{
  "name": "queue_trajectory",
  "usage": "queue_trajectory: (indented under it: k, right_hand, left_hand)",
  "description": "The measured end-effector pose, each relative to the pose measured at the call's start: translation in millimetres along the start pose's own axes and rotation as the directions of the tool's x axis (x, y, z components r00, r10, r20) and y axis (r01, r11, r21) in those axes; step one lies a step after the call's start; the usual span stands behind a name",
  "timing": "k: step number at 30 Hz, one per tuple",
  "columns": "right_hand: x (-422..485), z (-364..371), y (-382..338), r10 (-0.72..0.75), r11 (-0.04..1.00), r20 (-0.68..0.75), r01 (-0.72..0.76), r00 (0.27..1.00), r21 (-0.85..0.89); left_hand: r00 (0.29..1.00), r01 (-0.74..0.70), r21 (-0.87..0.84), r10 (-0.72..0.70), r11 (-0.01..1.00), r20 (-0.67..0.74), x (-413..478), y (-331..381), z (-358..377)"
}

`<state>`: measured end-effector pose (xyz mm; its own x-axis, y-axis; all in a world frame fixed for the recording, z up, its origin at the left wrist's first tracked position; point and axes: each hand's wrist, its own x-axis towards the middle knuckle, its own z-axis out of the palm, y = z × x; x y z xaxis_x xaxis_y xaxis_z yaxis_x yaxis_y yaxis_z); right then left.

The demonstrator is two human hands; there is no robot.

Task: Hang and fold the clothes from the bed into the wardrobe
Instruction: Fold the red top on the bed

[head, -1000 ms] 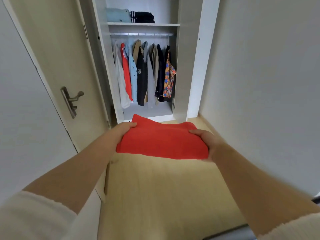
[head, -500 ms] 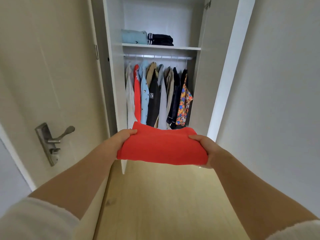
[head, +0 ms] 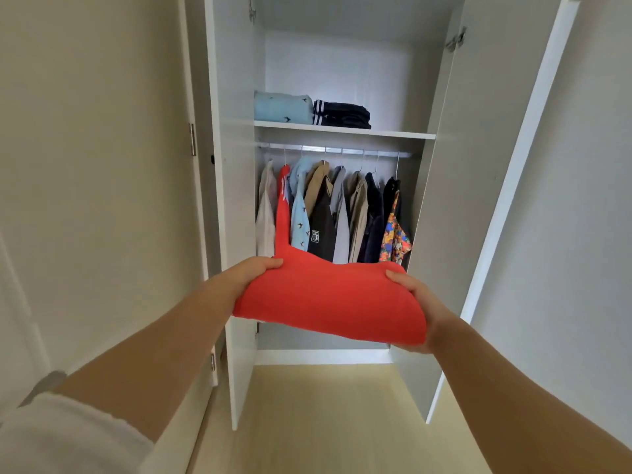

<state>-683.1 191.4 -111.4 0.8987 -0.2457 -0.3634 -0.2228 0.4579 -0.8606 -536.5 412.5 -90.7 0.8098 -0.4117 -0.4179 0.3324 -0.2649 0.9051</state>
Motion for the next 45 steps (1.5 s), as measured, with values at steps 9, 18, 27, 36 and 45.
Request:
queue_trajectory:
  k: [9,18,27,36,45]
  right_hand:
    - [172,21,-92,0.022,0.995,-0.019,-0.023,1.000,-0.100]
    - [295,1,-222,-0.250,0.963,0.037,0.245,0.967,0.111]
    - [386,-66,-351,-0.340,0.918,-0.034,0.339,0.940,0.203]
    - [480,-133,-499,-0.449,0.832,-0.093,0.453,0.889,0.320]
    - [574,-165,-575,-0.623,0.638,-0.201,0.639,0.756,0.429]
  left_hand:
    - [0.996,-0.051,-0.025,0.053,0.998,0.075,156,93,-40]
    - [0.946,-0.180,-0.185,0.222,0.966,0.235,289,241,-15]
    - [0.840,-0.248,-0.607,0.480,0.756,0.255,407,359,80]
    - [0.799,-0.215,-0.907,0.599,0.361,0.049,507,474,199]
    - [0.737,-0.404,-0.728,0.668,0.554,0.099,594,555,255]
